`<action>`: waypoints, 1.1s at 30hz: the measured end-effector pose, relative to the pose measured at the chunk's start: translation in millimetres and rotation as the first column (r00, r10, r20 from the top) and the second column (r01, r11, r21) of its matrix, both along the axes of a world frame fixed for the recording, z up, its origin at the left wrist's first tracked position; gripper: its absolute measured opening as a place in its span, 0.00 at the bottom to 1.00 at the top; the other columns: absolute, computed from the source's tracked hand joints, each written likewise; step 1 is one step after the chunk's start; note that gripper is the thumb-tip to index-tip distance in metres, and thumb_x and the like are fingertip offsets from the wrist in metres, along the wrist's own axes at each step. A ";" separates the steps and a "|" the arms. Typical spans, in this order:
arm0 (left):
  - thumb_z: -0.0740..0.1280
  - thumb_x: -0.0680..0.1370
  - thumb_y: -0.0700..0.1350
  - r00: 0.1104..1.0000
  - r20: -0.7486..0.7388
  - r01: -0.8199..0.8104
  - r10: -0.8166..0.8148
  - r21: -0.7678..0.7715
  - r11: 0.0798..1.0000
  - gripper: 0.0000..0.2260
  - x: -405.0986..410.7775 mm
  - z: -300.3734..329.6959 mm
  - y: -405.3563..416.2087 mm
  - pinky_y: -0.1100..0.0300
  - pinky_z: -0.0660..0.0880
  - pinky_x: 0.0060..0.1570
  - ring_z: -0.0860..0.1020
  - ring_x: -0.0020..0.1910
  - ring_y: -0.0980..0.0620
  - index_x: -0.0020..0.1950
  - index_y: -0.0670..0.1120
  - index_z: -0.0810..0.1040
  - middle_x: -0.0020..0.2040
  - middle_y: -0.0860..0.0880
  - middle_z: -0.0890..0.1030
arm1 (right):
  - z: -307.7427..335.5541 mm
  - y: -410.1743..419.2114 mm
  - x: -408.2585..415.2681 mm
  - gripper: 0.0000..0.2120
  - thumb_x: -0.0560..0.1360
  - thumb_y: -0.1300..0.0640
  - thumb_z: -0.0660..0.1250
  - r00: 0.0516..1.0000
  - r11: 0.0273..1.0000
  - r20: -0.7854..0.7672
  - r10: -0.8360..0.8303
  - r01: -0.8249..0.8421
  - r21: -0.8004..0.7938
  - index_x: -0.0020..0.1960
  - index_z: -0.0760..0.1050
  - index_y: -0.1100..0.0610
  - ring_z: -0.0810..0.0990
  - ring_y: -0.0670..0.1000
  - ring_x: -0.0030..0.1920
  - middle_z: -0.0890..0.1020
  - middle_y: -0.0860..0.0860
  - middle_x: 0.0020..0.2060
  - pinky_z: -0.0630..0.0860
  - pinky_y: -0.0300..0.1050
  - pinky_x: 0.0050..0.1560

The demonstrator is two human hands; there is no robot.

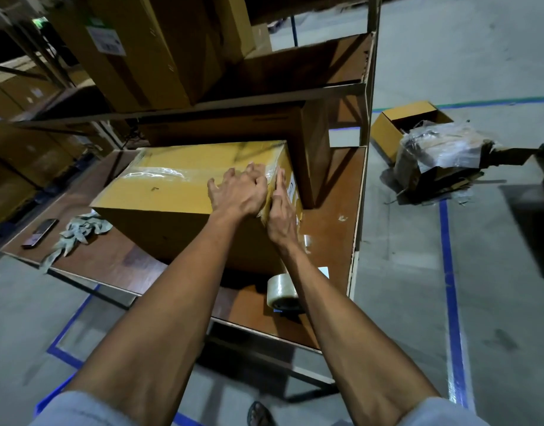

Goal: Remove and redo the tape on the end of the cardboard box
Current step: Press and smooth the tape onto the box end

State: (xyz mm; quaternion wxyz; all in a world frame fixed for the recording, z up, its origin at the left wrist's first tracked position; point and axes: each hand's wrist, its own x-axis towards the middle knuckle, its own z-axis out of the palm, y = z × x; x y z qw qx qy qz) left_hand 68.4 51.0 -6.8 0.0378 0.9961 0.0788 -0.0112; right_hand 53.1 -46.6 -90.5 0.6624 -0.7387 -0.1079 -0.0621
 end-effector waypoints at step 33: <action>0.45 0.85 0.60 0.983 0.075 -0.156 0.168 -0.135 0.978 0.31 -7.2 -1.0 -7.1 0.16 0.42 0.74 0.47 0.88 0.42 0.86 0.51 0.64 0.87 0.50 0.61 | 2.1 -2.8 9.7 0.32 0.86 0.38 0.39 0.837 0.996 -0.547 -0.024 0.068 0.060 0.84 0.60 0.50 0.65 0.61 0.81 0.66 0.56 0.81 0.60 0.58 0.81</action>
